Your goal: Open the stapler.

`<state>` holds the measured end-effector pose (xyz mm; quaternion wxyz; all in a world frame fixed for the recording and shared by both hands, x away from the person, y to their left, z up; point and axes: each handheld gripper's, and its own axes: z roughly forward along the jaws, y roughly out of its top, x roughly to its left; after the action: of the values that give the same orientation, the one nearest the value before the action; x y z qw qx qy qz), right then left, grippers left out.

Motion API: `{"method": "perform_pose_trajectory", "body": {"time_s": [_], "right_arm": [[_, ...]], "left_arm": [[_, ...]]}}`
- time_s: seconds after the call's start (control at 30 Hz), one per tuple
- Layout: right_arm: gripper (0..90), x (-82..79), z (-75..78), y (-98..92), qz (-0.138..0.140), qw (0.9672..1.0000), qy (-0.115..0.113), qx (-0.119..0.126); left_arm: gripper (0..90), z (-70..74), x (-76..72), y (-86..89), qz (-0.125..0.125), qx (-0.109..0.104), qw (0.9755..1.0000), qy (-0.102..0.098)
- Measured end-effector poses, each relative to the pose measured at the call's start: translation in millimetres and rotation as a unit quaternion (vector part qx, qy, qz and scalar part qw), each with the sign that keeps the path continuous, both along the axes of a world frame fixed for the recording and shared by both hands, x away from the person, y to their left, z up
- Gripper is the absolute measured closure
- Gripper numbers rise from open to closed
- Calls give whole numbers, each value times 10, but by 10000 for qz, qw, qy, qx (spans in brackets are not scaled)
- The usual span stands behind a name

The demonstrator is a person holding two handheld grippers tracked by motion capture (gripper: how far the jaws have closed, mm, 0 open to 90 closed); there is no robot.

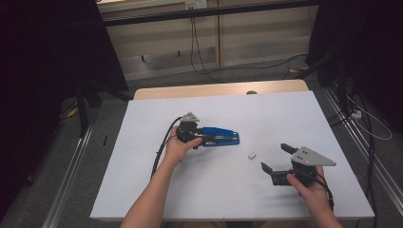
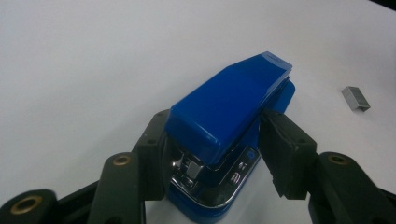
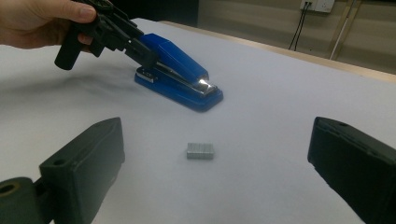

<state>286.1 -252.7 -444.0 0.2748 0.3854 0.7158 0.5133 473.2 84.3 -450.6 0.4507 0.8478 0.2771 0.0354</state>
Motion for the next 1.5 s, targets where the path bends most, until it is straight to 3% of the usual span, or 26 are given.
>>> {"method": "perform_pose_trajectory", "body": {"time_s": [0.23,0.73,0.8,0.87,0.9,0.97,1.03,1.13,1.4,1.5], "right_arm": [[34,135,40,106,82,10000,7,20],[34,299,58,266,195,9998,17,99],[34,314,52,275,200,9998,25,63],[35,321,49,281,181,9998,33,93],[35,323,48,279,184,9998,28,105],[35,323,47,276,181,9998,26,100],[35,320,48,268,165,9998,32,113],[35,313,58,260,154,9998,28,147],[49,389,62,440,201,9997,62,93],[153,487,49,615,199,9994,235,155]], "left_arm": [[511,41,-18,5,-23,42,10000,77],[528,167,18,6,-65,-85,9999,-110],[522,172,24,1,-3,-208,9997,-99],[546,200,26,2,-63,-689,9976,-58],[564,223,25,-7,-61,-775,9970,-45],[557,248,40,-36,-30,-483,9988,-69],[551,251,56,-32,-53,-503,9987,-52],[556,275,40,-61,-121,-708,9973,-124],[548,340,35,-139,-129,-619,9979,-140],[550,385,25,-177,-107,-535,9984,-167]]}}
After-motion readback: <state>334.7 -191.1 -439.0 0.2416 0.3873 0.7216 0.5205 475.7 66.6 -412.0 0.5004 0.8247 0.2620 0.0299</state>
